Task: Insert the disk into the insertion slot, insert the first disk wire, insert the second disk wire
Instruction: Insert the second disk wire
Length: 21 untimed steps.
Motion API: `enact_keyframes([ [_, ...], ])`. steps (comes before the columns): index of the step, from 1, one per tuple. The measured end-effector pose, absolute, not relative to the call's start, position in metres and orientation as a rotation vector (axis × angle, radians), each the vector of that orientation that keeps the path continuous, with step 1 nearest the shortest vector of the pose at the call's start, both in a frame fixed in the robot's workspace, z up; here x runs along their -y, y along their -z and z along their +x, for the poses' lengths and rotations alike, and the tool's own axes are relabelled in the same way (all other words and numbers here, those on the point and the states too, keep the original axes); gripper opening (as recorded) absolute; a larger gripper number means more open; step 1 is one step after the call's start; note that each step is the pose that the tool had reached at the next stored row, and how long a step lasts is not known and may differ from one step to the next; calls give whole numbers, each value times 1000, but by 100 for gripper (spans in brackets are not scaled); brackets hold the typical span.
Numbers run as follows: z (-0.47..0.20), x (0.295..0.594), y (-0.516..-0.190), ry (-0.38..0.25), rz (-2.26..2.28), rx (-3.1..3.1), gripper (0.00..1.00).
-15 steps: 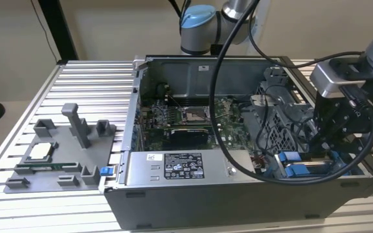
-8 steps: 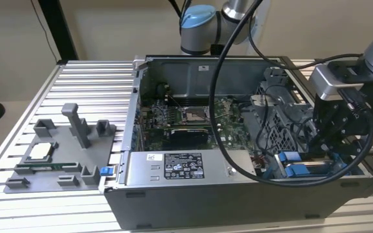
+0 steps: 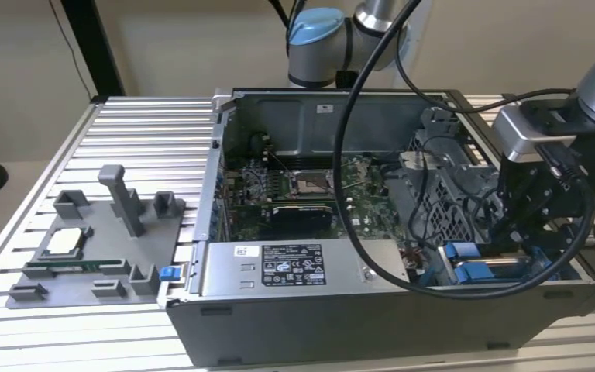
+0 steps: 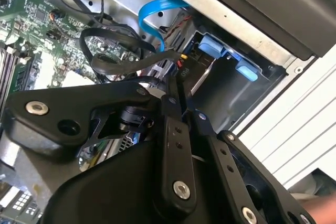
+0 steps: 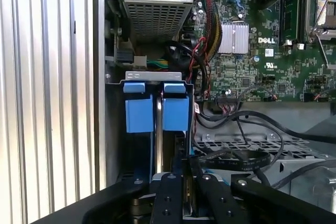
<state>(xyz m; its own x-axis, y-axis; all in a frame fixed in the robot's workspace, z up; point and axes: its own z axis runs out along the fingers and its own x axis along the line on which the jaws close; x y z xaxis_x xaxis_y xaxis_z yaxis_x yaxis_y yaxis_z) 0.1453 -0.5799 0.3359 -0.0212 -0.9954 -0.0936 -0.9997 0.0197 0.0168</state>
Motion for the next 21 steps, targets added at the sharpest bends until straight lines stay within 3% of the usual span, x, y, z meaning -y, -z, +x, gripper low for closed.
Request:
enact_keyframes([
  [21, 145, 579, -340, -126, -2155, -2200, 0],
])
